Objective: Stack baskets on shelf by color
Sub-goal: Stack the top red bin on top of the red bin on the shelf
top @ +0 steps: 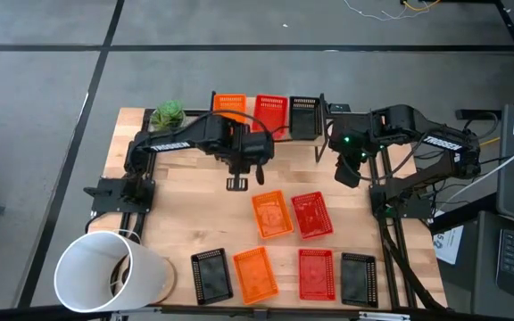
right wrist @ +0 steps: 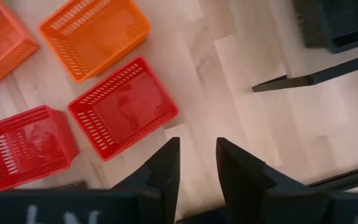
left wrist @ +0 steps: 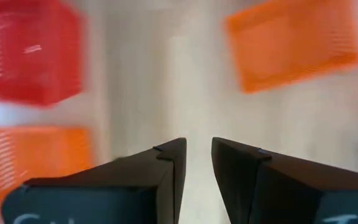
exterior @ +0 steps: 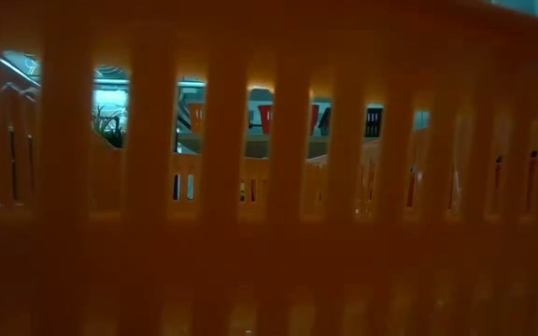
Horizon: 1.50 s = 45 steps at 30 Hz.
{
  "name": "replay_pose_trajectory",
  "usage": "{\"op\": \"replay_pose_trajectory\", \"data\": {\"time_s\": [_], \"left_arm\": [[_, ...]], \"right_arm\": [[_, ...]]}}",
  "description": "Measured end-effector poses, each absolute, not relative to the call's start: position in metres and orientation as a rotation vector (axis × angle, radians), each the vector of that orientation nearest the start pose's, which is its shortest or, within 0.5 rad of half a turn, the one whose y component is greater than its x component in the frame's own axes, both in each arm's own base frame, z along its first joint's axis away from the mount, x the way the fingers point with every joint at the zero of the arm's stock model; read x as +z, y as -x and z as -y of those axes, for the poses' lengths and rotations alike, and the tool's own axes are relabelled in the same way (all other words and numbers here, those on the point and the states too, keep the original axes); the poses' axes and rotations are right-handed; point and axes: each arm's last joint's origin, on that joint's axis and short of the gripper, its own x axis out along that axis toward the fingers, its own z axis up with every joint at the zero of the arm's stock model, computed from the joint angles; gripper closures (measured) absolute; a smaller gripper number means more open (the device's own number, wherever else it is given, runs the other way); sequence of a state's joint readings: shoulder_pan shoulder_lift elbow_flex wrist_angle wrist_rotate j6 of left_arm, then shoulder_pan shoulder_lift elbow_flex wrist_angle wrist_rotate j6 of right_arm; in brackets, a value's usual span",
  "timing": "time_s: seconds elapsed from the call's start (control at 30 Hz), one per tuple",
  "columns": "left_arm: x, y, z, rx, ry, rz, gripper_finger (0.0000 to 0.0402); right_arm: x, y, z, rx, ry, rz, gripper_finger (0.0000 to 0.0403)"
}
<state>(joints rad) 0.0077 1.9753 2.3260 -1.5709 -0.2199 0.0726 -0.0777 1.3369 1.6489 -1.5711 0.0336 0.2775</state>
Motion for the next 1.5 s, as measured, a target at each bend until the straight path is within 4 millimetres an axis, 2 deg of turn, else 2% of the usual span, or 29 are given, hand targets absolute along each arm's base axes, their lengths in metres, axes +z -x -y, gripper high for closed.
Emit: {"op": "replay_pose_trajectory", "data": {"time_s": [0.13,0.27,0.4,0.53,0.7,0.9,1.13,1.27,1.5], "left_arm": [[0.408,-0.356,-0.003,-0.097,-0.126,-1.182,0.0333],[0.422,-0.343,-0.004,-0.233,-0.092,-1.122,0.0333],[0.433,-0.321,-0.006,-0.249,-0.081,-1.093,0.0333],[0.431,-0.294,-0.005,-0.232,-0.044,-1.131,0.0333],[0.404,-0.269,0.005,-0.222,0.004,-1.19,0.0333],[0.363,-0.246,0.011,-0.267,0.017,-1.105,0.0333],[0.325,-0.215,0.011,-0.246,0.104,-0.872,0.0333],[0.304,-0.204,0.01,-0.205,0.12,-0.736,0.0333],[0.268,-0.204,0.01,-0.194,0.115,-0.625,0.0333]], "right_arm": [[0.401,-0.203,-0.002,-0.225,-0.257,-1.242,0.03],[0.401,-0.201,-0.025,-0.133,-0.195,-1.251,0.03],[0.395,-0.19,-0.044,-0.112,-0.135,-1.253,0.03],[0.371,-0.171,-0.053,-0.248,-0.139,-1.251,0.03],[0.328,-0.153,-0.065,-0.28,-0.258,-1.263,0.03],[0.296,-0.154,-0.077,-0.194,-0.303,-1.2,0.03],[0.285,-0.164,-0.087,-0.083,-0.269,-1.116,0.03],[0.283,-0.167,-0.089,-0.067,-0.255,-1.097,0.03],[0.283,-0.172,-0.089,-0.105,-0.237,-1.045,0.03]]}}
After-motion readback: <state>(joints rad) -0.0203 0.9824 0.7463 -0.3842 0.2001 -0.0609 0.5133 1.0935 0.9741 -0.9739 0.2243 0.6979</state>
